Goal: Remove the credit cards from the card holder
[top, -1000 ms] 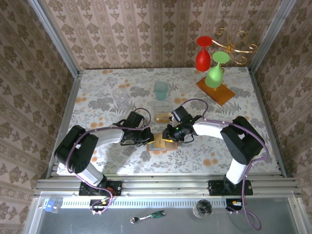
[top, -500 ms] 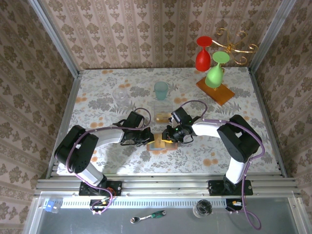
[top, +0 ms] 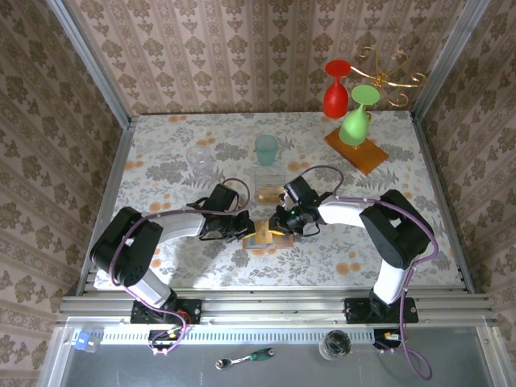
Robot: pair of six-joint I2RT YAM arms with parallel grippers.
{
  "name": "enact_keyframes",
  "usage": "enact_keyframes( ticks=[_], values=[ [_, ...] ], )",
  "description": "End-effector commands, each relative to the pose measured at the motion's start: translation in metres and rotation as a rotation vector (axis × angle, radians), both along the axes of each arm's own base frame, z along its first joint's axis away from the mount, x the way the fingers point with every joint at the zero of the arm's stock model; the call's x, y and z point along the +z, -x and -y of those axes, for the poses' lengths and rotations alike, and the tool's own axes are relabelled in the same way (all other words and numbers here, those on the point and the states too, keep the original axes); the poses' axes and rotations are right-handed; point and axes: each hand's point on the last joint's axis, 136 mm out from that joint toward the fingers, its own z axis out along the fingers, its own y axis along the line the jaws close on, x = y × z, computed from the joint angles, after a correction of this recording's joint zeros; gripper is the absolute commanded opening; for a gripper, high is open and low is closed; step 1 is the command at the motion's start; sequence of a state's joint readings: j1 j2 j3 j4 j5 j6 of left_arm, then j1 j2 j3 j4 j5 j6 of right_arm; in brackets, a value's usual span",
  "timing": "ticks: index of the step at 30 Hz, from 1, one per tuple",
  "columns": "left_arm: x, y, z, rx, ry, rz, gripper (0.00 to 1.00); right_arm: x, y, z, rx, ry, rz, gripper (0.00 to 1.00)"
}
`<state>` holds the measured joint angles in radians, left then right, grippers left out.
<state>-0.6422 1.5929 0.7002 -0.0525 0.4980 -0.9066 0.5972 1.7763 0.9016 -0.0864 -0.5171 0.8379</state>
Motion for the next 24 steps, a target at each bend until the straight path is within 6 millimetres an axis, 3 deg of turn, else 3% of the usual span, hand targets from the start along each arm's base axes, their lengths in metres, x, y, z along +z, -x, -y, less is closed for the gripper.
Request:
enact_keyframes(
  ticks=[1,11,24],
  values=[
    [-0.013,0.007,-0.006,-0.017,-0.060,-0.028,0.00,-0.004,0.006,0.017,-0.023,0.039,-0.017,0.13],
    [-0.011,0.005,-0.004,-0.013,-0.052,-0.025,0.00,0.004,0.009,0.032,-0.030,0.057,-0.001,0.11],
    [0.012,-0.004,0.002,-0.015,-0.015,0.024,0.00,0.032,0.007,0.031,-0.010,0.032,0.051,0.08]
  ],
)
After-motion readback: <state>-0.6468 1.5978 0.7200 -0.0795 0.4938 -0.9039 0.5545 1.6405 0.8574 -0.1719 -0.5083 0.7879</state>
